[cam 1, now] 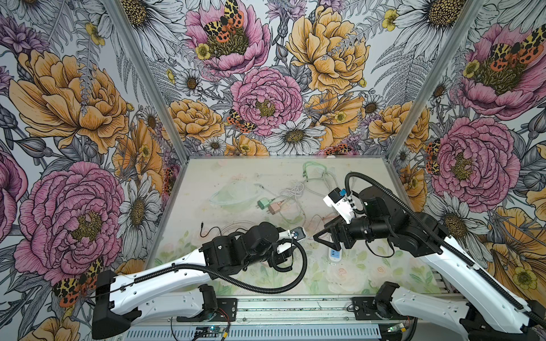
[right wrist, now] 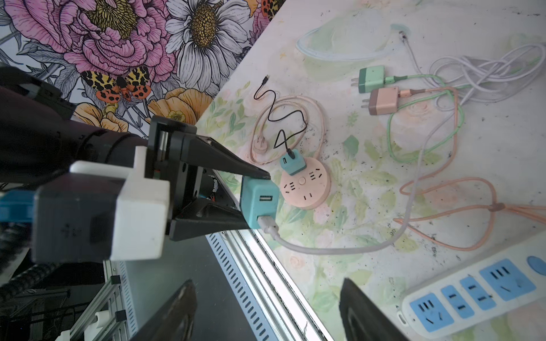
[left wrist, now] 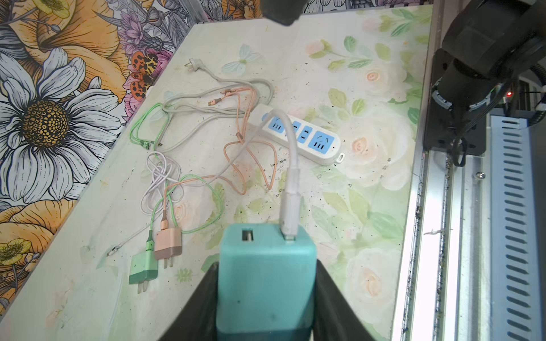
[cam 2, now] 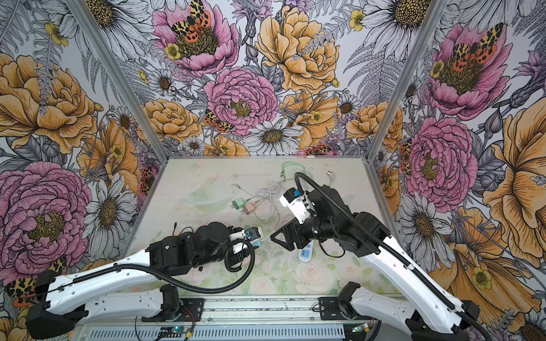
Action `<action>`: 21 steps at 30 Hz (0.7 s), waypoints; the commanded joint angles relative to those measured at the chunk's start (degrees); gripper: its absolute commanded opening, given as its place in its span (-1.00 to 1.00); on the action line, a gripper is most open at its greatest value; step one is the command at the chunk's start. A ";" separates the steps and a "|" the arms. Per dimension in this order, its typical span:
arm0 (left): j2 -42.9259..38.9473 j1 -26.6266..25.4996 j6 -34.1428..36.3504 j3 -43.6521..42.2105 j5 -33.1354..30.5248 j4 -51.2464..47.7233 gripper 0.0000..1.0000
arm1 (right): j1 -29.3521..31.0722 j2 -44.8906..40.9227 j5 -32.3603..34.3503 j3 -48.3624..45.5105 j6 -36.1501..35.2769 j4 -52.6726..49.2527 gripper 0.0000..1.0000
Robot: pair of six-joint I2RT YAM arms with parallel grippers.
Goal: Insert the plug
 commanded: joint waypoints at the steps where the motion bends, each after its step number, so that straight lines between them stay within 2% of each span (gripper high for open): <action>1: -1.65 0.42 -0.91 -0.03 -0.72 1.29 -0.38 | -0.14 -0.59 -2.18 -4.91 3.45 4.84 0.46; 9: -0.95 0.51 -1.19 0.31 -0.44 2.02 -0.37 | -0.13 -3.06 -5.63 -14.02 10.52 19.20 0.45; 18: -0.67 0.51 -2.12 -0.12 -0.20 3.41 -0.37 | -0.05 -1.89 -9.20 -18.65 14.33 31.94 0.46; 21: -1.03 0.51 -2.38 -0.29 -0.27 3.73 -0.37 | -0.05 -0.58 -9.00 -18.90 14.06 32.14 0.46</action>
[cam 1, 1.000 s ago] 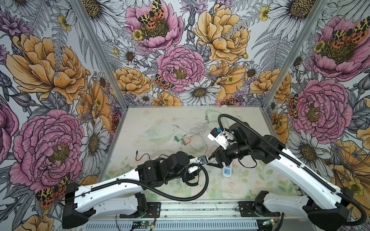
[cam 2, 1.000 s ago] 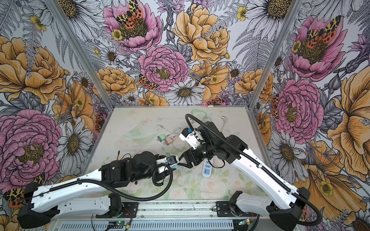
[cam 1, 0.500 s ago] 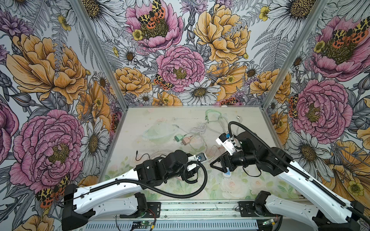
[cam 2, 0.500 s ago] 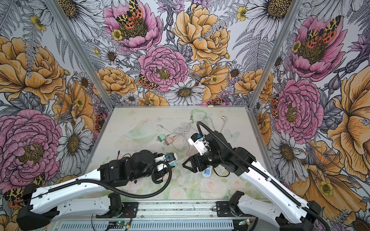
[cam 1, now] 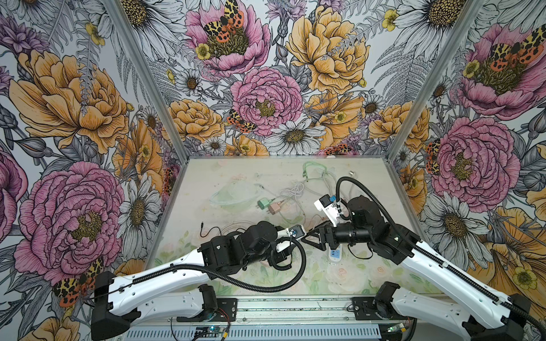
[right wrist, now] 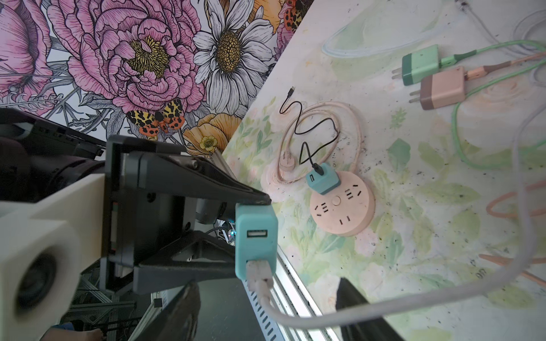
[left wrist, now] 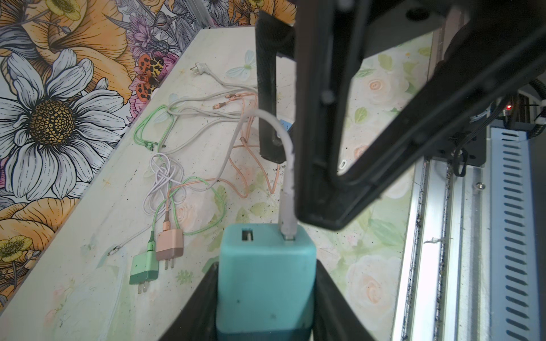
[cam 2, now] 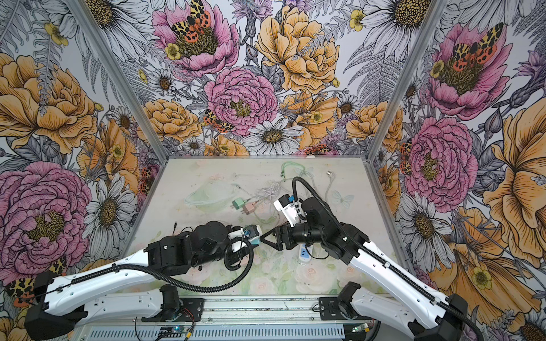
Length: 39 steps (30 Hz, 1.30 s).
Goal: Insert the plug
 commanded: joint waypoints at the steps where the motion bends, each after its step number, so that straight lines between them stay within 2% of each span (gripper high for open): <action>1: -0.95 0.31 -1.35 -0.35 -0.19 3.16 -0.37 | 0.02 1.17 -1.42 -0.57 1.12 5.04 0.46; 16: -0.14 0.08 -1.38 -1.67 1.23 6.46 -0.38 | 1.25 7.01 -1.07 1.57 -0.60 5.15 0.28; 20: 0.74 0.13 -0.96 -1.59 1.15 6.84 -0.38 | 1.48 7.47 -0.87 1.75 -0.65 5.09 0.12; 24: 1.18 0.31 -0.68 -1.77 1.15 8.24 -0.38 | 1.63 8.11 -1.40 1.93 -0.42 5.08 0.07; 31: 2.39 0.52 -0.47 -2.03 1.15 10.38 -0.38 | 1.84 9.26 -1.98 2.36 -0.38 5.08 -0.21; 34: 2.26 0.83 -0.50 -2.35 0.74 11.22 -0.37 | 1.86 9.40 -1.73 2.35 -0.47 4.97 -0.58; 36: 2.02 0.92 -0.63 -2.31 -0.28 11.09 -0.22 | 1.88 9.37 -1.24 2.32 -0.64 4.92 -0.81; 39: 1.16 0.95 -1.34 -2.09 -3.81 9.46 0.13 | 1.77 9.37 0.49 2.75 -1.29 3.89 -1.00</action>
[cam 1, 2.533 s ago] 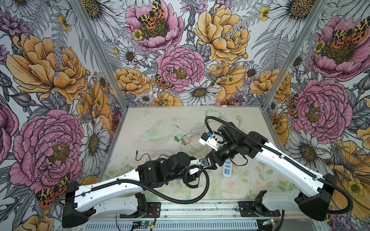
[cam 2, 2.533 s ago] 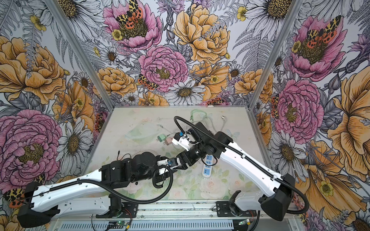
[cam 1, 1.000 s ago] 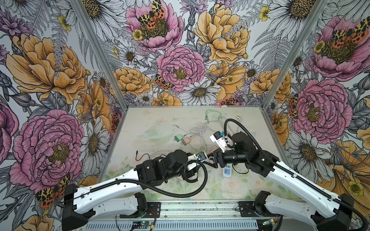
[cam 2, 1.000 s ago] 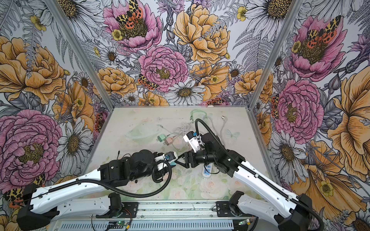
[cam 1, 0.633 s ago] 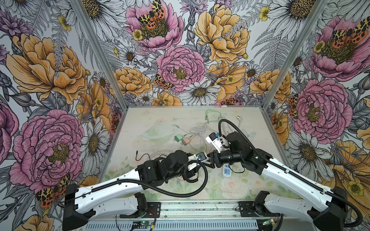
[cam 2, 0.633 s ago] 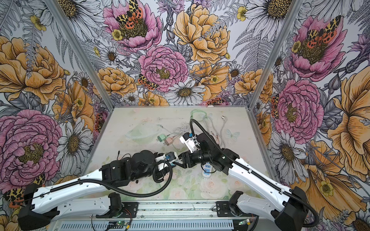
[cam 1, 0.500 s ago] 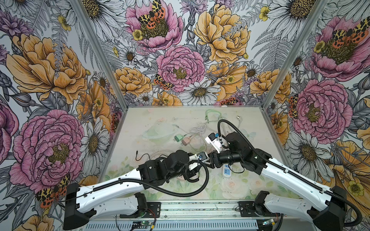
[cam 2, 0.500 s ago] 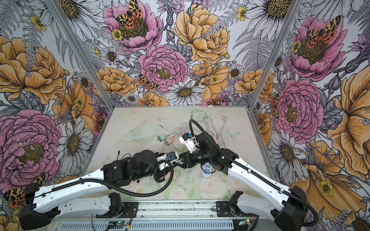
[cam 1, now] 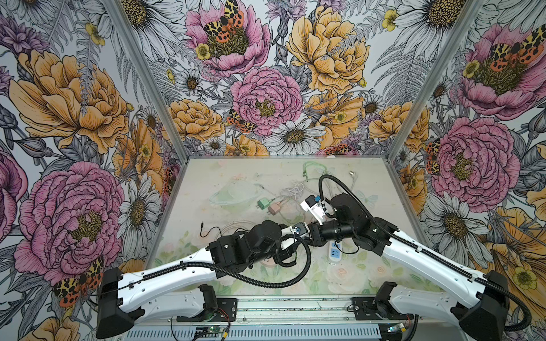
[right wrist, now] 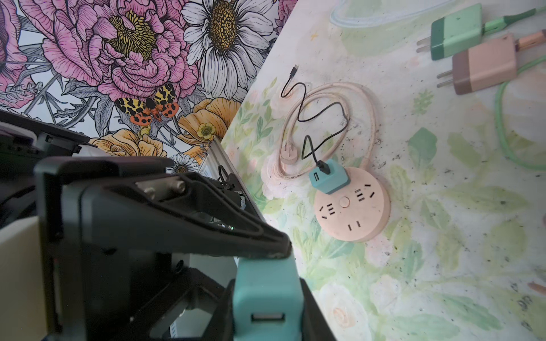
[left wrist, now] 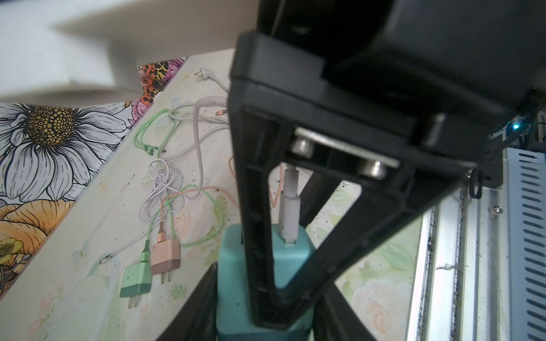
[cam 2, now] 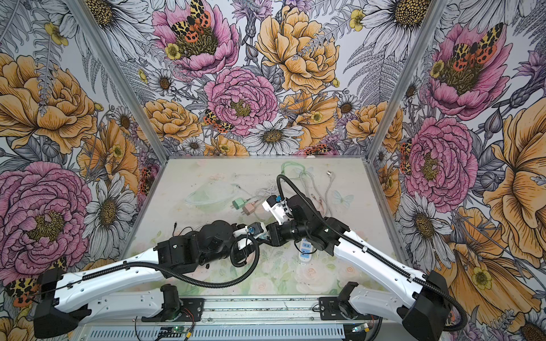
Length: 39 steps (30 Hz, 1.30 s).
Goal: Insert the plug
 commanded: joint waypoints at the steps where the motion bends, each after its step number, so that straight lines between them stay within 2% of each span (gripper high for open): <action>1: -1.71 0.32 -0.96 0.57 -4.13 1.39 0.19 | 0.18 0.51 3.27 2.10 -1.57 -1.33 -1.00; 6: -4.73 1.35 -8.67 3.23 -6.28 -7.06 0.34 | 0.24 4.27 12.09 6.04 -5.19 -9.75 -1.00; 10: -7.96 4.18 -18.45 2.80 -8.80 -9.20 0.35 | 0.65 7.61 16.63 8.26 -3.67 -10.73 -1.00; 12: -9.48 5.69 -23.50 1.57 -11.64 -9.36 0.34 | 0.81 9.45 20.69 9.33 -1.41 -10.80 -1.00; 16: -12.13 8.33 -33.64 -0.90 -21.18 -10.81 0.27 | 5.15 13.36 29.65 10.84 5.40 -10.72 -1.00; 19: -13.23 11.32 -38.58 -2.48 -23.21 -12.75 0.22 | 8.21 16.27 36.01 12.62 9.24 -10.76 -1.00; 22: -12.22 14.24 -44.03 -2.75 -24.05 -17.15 0.17 | 9.81 18.70 38.14 13.74 13.53 -10.65 -1.00; 24: -11.86 15.72 -48.37 -3.21 -25.12 -20.22 0.08 | 10.53 19.87 39.18 14.17 16.97 -10.64 -1.00; 27: -14.02 16.96 -52.13 -4.90 -24.36 -21.45 -0.18 | 12.07 20.98 41.75 14.31 20.65 -10.63 -1.00; 29: -15.82 17.80 -54.47 -5.42 -22.22 -22.68 -0.41 | 12.90 21.86 42.60 14.23 22.80 -10.63 -1.00; 34: -14.66 18.60 -60.38 -3.62 -16.10 -30.77 -0.69 | 14.51 24.96 41.87 14.73 25.34 -10.54 -1.00; 37: -12.74 15.38 -66.12 -4.50 -14.95 -34.23 -0.74 | 15.45 26.27 41.78 15.35 25.90 -10.54 -1.00; 39: -10.77 10.90 -70.59 -6.01 -15.43 -34.76 -0.75 | 15.86 26.50 41.51 15.55 25.93 -10.52 -1.00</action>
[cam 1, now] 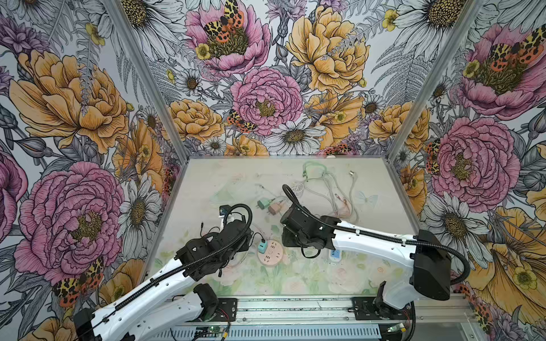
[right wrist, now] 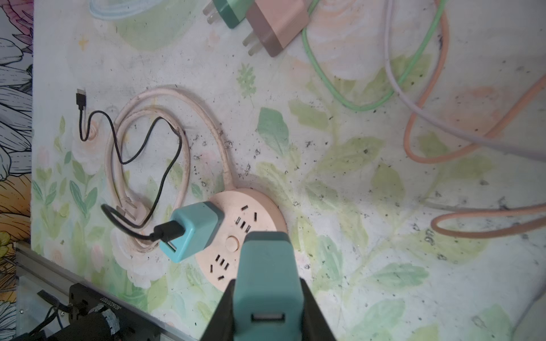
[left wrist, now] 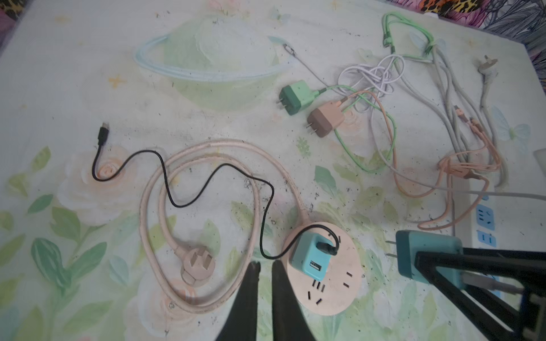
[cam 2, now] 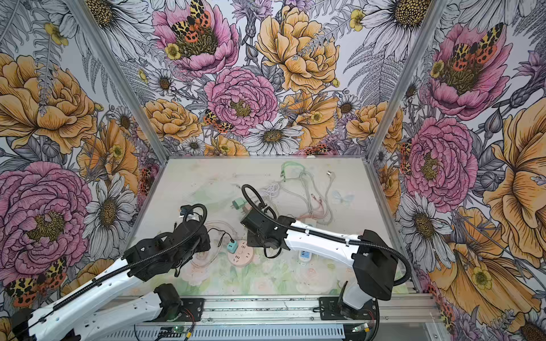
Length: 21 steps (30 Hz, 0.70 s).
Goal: Insert the plug
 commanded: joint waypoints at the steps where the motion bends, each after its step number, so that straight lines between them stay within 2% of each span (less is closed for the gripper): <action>1: 2.66 -5.69 -10.15 -1.93 1.86 -4.18 -0.76 | 0.71 0.30 1.49 2.21 1.96 0.43 -1.00; 5: 6.88 -12.37 -17.07 -4.67 2.63 -3.86 -0.77 | 0.99 -0.75 1.97 1.71 1.82 0.43 -1.00; 8: 7.39 -15.86 -19.19 -7.50 4.83 -1.29 -0.80 | 1.07 -0.98 1.80 1.06 1.72 0.43 -1.00; 10: 6.74 -17.64 -17.36 -11.03 7.97 5.77 -0.81 | 1.21 -0.90 1.88 0.51 1.73 0.43 -1.00; 13: 5.70 -18.77 -18.32 -18.16 11.55 17.31 -0.84 | 1.24 -0.90 2.44 -0.29 2.08 0.43 -1.00; 17: 5.87 -21.33 -19.92 -21.81 8.58 21.32 -0.89 | 1.10 -2.05 3.37 -1.36 2.30 0.43 -1.00; 21: 6.45 -21.53 -19.27 -24.08 7.77 26.51 -0.90 | 0.41 -3.28 3.67 -2.42 2.28 0.43 -1.00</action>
